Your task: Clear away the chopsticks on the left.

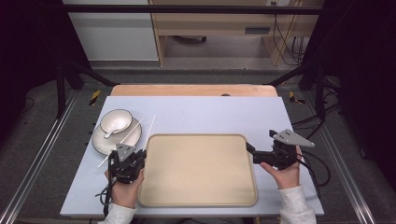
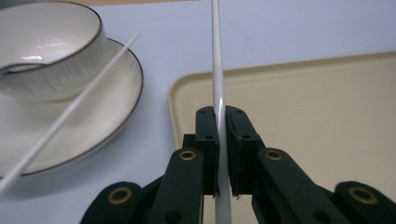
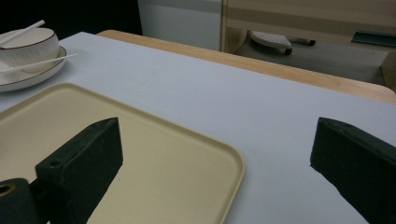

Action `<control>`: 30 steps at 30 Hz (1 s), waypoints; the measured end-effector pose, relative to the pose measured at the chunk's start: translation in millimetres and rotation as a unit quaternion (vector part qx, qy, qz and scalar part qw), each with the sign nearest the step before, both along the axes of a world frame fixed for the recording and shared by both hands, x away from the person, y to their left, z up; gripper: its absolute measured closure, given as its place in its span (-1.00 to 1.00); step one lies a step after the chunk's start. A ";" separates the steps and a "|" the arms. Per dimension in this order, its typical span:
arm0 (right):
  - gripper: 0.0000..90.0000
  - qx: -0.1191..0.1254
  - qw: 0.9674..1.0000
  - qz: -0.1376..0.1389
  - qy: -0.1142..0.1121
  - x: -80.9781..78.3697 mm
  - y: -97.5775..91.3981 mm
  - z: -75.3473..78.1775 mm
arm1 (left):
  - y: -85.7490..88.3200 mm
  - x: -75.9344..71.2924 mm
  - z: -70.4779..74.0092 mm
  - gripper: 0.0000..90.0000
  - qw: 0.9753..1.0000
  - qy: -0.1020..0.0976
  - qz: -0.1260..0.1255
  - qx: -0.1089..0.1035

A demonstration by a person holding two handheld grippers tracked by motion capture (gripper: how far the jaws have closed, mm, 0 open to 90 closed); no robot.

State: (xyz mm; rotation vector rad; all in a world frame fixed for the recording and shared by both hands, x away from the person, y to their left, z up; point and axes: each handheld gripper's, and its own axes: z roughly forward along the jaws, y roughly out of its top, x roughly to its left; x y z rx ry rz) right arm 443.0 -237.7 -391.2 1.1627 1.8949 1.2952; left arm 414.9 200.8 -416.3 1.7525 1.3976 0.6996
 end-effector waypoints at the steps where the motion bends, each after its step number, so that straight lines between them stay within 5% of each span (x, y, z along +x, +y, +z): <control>1: -0.94 0.000 1.000 0.000 0.000 0.0 0.0 0.0 | -1.3 -1.5 -2.6 0.87 1.000 0.001 0.001 -0.004; 14: -0.94 -0.009 1.000 0.005 0.009 2.7 5.1 -4.6 | -15.9 -11.9 -38.7 0.87 0.999 0.009 0.024 -0.036; 30: -0.94 -0.013 1.000 0.007 0.014 4.0 7.9 -7.1 | -21.2 -11.5 -60.3 0.87 0.998 0.043 0.046 -0.025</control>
